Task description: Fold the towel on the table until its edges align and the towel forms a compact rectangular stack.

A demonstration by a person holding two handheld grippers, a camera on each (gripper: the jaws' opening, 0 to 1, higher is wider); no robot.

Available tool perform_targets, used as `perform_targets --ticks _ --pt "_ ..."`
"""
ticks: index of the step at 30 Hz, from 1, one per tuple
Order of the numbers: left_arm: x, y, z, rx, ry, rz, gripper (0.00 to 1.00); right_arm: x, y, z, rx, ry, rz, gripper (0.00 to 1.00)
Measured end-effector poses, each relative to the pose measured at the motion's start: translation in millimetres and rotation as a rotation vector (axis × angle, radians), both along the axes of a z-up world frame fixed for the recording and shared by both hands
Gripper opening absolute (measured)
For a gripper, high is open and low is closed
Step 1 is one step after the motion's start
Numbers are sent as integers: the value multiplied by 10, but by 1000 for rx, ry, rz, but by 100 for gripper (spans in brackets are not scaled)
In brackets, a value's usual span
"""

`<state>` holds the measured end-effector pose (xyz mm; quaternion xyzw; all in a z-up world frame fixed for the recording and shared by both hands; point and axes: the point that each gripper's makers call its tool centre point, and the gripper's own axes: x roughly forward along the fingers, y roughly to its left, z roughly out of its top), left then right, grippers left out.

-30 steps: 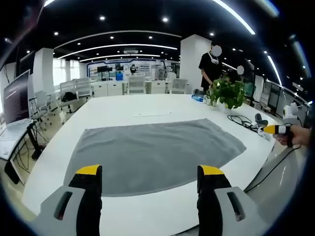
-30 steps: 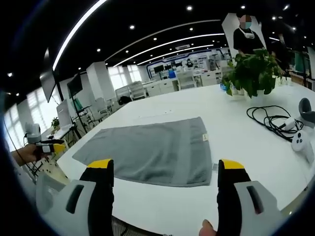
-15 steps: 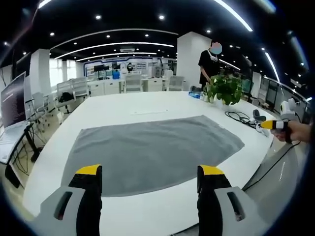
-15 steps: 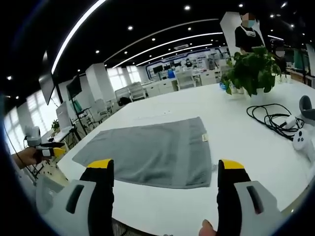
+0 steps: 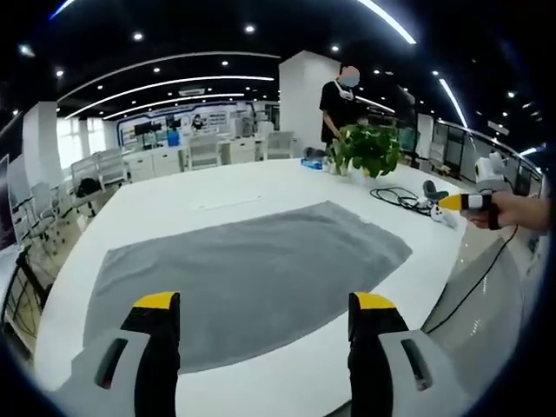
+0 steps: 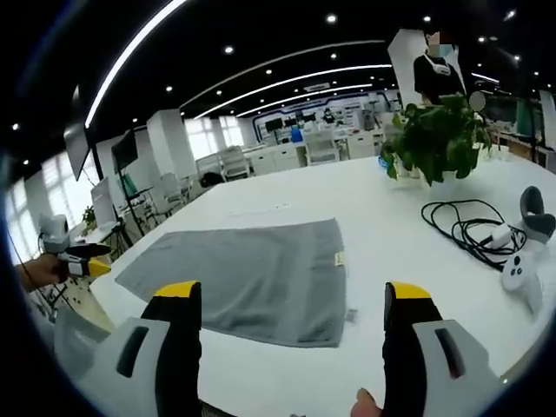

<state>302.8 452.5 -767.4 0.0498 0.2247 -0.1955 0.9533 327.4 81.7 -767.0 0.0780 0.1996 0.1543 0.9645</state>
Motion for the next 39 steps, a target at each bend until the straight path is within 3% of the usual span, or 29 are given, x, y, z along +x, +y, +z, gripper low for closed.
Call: perform_targets --ticks 9,15,23,39 --pt "107 -365 -98 31 22 -121 82 233 -143 169 -49 -29 22 87" --pt "239 -536 -155 37 26 -188 82 327 -213 224 -40 -35 6 87" --pt "401 -727 -224 38 31 -243 82 461 -230 205 -50 -22 15 86" --pt "628 -1319 -237 80 21 -382 82 898 -194 188 -48 -34 39 85"
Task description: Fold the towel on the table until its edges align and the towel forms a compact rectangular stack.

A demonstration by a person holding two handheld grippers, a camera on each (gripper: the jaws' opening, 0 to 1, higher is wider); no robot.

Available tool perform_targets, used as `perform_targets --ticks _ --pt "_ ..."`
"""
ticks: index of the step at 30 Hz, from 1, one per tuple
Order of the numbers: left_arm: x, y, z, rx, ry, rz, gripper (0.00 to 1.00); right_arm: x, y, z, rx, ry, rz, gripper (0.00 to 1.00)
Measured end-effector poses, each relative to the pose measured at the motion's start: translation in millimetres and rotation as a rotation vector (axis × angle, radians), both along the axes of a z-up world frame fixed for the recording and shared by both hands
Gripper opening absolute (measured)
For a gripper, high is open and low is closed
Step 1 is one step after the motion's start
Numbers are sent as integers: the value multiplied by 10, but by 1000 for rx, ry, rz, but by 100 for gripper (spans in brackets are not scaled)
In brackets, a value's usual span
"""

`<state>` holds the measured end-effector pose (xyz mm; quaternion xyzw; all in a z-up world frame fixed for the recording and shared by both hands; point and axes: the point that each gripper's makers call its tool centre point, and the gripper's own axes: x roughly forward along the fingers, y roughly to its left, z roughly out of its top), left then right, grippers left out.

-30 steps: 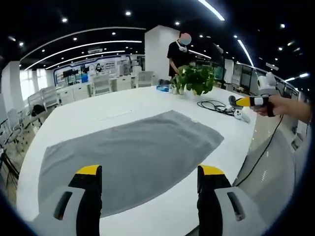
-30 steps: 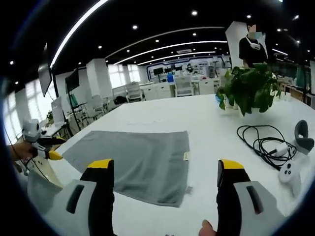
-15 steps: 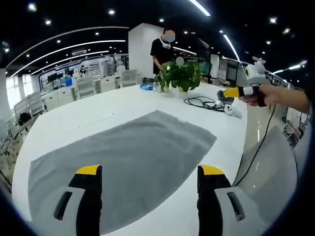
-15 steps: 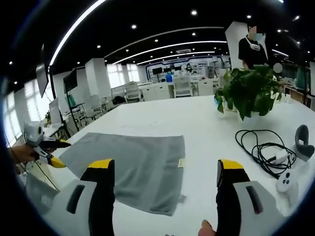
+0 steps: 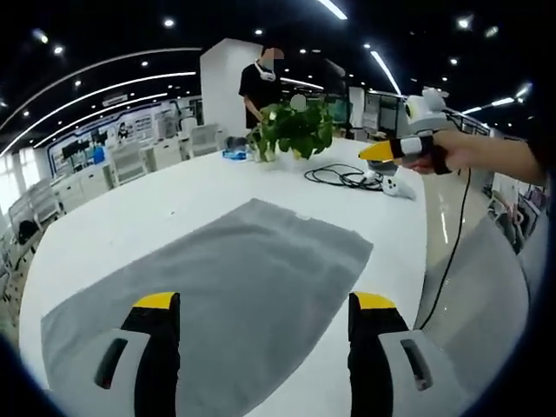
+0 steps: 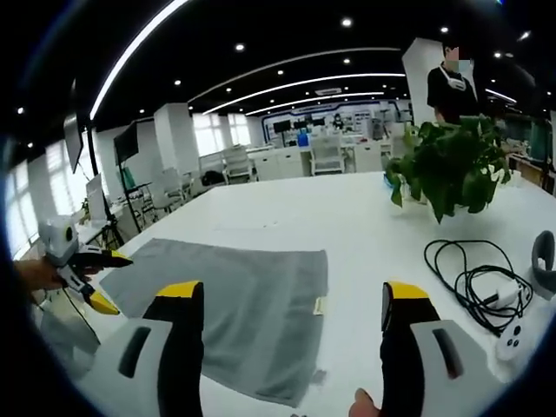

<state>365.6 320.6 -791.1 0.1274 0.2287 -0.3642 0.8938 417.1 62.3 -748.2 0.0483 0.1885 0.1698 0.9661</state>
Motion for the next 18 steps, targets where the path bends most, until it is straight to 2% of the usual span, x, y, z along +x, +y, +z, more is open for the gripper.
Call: perform_targets --ticks 8,10,13,18 --pt "91 -384 -38 42 -10 -117 81 198 -4 24 0 -7 -11 84" --pt "143 -504 -33 54 -27 -139 80 261 -18 39 0 -12 -13 84" --pt "186 -719 -60 99 -58 -219 76 351 -18 53 8 -20 -16 83" --pt "171 -1051 -127 117 -68 -299 75 499 -7 4 18 -20 -19 82"
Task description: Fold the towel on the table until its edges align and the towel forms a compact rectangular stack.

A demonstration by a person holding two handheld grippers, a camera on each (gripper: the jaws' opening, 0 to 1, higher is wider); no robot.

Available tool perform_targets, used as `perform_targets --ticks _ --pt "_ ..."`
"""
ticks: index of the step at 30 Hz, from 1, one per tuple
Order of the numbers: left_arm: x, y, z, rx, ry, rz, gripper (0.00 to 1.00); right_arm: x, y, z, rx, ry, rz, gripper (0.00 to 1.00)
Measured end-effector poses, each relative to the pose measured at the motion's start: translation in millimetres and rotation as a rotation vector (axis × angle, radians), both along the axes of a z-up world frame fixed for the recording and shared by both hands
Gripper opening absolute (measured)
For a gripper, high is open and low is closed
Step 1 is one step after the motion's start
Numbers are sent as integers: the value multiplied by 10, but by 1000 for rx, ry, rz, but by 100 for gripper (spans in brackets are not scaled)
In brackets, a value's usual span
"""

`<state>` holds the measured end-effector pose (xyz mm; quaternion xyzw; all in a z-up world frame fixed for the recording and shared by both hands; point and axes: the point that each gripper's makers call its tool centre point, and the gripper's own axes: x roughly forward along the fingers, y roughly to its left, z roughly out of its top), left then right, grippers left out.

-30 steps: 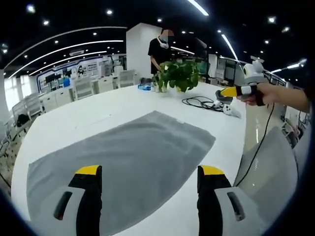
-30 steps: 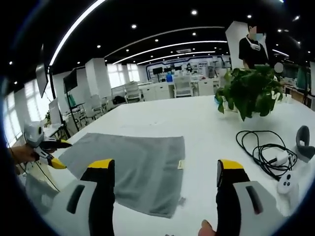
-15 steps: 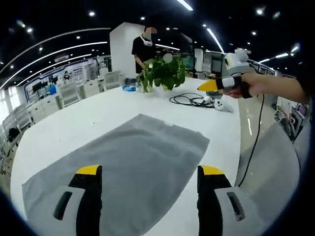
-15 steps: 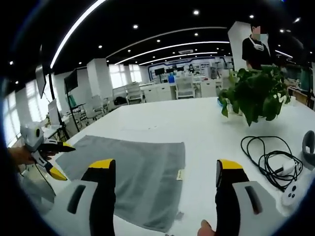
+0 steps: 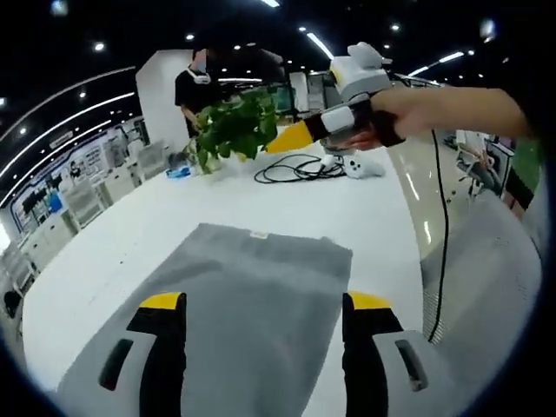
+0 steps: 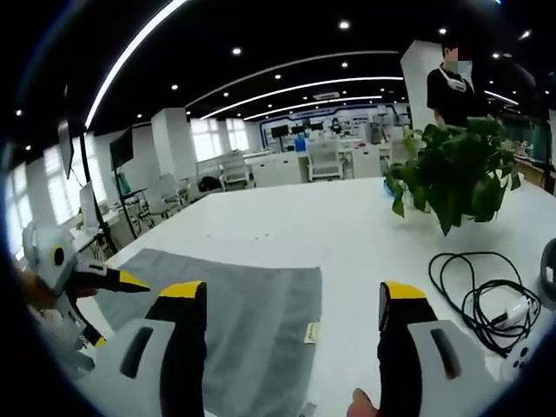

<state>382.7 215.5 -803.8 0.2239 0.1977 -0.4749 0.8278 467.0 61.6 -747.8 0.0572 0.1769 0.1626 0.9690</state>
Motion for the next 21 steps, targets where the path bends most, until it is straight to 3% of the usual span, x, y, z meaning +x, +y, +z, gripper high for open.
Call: perform_targets --ticks 8,12,16,19,21 --pt "-58 -438 -146 11 14 -106 73 173 -6 -109 14 18 -8 81" --pt "-116 -645 -269 -10 55 -144 62 279 -26 -180 11 32 -16 80" --pt "-199 -836 -404 0 79 -186 60 355 -54 -239 15 39 -23 80" --pt "-219 -895 -489 113 -26 -267 56 399 -58 -291 14 46 -23 79" --pt "-264 -948 -559 151 -44 -309 57 436 -43 -337 14 55 -16 79"
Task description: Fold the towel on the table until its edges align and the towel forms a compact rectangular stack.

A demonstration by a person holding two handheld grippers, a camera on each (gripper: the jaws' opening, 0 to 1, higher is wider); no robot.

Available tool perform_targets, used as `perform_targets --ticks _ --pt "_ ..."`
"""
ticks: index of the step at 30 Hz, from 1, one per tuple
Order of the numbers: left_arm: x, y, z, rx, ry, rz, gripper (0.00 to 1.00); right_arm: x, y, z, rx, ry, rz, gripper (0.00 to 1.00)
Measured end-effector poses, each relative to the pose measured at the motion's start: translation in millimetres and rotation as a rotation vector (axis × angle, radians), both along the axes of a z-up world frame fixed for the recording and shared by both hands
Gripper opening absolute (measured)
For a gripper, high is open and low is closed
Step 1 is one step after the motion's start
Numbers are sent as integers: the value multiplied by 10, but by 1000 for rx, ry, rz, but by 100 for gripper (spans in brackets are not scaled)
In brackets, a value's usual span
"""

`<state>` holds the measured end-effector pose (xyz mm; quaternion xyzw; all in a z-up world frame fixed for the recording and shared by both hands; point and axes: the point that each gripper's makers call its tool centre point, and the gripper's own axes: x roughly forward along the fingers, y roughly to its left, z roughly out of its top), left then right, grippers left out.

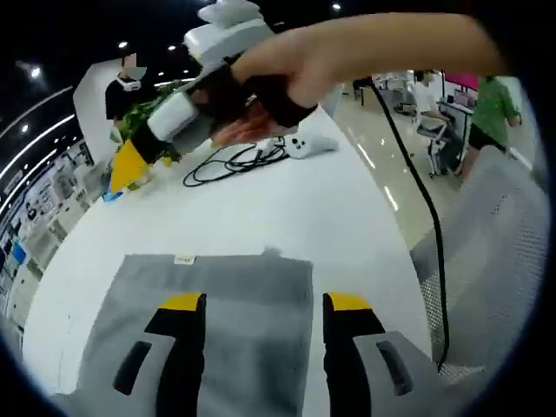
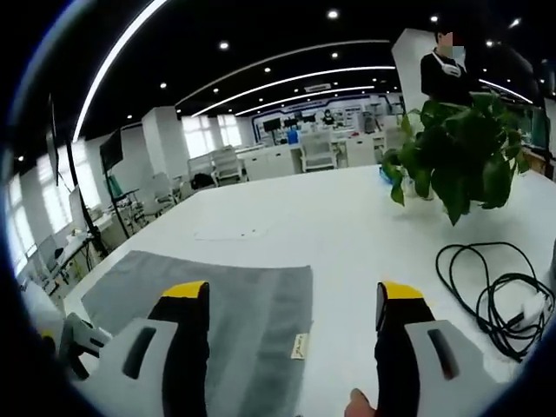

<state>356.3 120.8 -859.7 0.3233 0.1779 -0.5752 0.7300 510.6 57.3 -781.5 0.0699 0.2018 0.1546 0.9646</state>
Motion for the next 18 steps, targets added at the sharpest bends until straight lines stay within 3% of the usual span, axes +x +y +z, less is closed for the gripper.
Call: perform_targets --ticks 5,10,18 --pt "5 -139 -6 -57 45 21 51 104 28 -113 -5 26 26 79" --pt "11 -282 -75 -70 66 33 44 236 109 -173 2 32 46 77" --pt "-96 -426 -234 -82 145 19 32 352 279 -462 -22 87 151 75"
